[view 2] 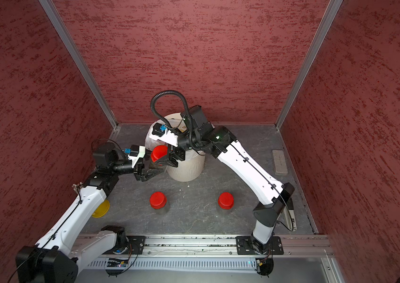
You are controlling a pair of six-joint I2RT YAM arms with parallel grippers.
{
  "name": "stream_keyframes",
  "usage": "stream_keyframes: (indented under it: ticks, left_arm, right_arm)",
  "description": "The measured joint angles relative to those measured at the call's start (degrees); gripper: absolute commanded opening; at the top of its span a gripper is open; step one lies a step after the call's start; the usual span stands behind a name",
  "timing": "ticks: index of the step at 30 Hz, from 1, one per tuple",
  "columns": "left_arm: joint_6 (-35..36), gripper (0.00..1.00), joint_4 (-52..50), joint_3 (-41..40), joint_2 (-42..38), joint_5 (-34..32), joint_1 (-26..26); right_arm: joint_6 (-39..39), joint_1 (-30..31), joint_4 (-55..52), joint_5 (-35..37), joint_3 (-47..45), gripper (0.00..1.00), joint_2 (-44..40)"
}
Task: Empty moldy tea leaves from jars
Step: Unscrew the lid from the jar.
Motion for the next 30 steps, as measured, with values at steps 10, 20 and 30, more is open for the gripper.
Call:
stream_keyframes:
  ticks: [10, 20, 30]
  left_arm:
    - [0.0, 0.65, -0.4, 0.0, 0.0, 0.0, 0.0]
    - [0.0, 0.65, -0.4, 0.0, 0.0, 0.0, 0.2]
    - [0.0, 0.65, -0.4, 0.0, 0.0, 0.0, 0.2]
  right_arm:
    - [18.2, 1.5, 4.8, 12.0, -0.5, 0.99, -1.0]
    - [28.9, 6.8, 4.8, 22.6, -7.6, 0.99, -6.3]
    - [31.8, 7.9, 6.1, 25.8, -12.5, 0.99, -7.1]
